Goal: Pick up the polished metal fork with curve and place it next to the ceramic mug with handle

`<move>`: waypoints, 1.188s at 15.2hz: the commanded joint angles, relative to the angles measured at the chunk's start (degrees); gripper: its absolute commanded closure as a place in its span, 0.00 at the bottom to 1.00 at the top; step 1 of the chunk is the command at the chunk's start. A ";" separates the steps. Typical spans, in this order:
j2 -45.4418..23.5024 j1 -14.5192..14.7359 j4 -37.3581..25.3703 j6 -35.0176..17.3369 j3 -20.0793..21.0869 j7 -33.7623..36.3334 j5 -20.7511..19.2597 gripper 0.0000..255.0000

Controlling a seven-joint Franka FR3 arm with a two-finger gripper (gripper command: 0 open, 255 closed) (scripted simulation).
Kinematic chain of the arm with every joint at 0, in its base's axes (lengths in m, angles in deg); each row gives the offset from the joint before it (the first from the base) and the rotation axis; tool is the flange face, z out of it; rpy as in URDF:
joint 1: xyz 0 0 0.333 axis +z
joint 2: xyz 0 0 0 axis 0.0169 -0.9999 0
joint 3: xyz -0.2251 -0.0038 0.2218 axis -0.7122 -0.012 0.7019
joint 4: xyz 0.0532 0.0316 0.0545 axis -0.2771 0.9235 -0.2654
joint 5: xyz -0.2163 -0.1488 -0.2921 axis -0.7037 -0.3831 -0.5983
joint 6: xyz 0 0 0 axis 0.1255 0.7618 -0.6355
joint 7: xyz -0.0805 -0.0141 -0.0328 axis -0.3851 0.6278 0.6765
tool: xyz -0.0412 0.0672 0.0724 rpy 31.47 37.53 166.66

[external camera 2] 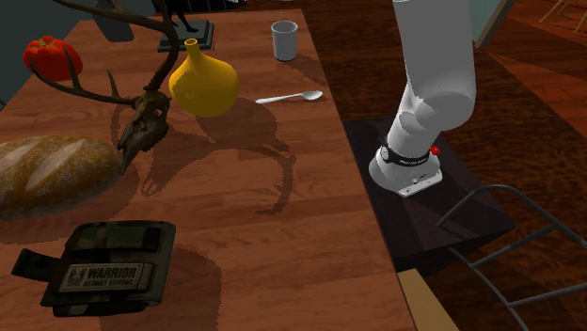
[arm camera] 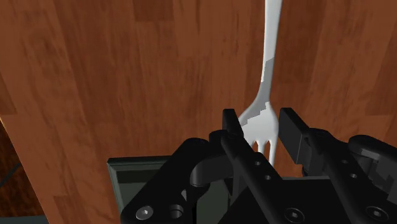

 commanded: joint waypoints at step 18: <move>-3.18 0.80 10.28 -12.47 1.65 -2.97 2.88 1.00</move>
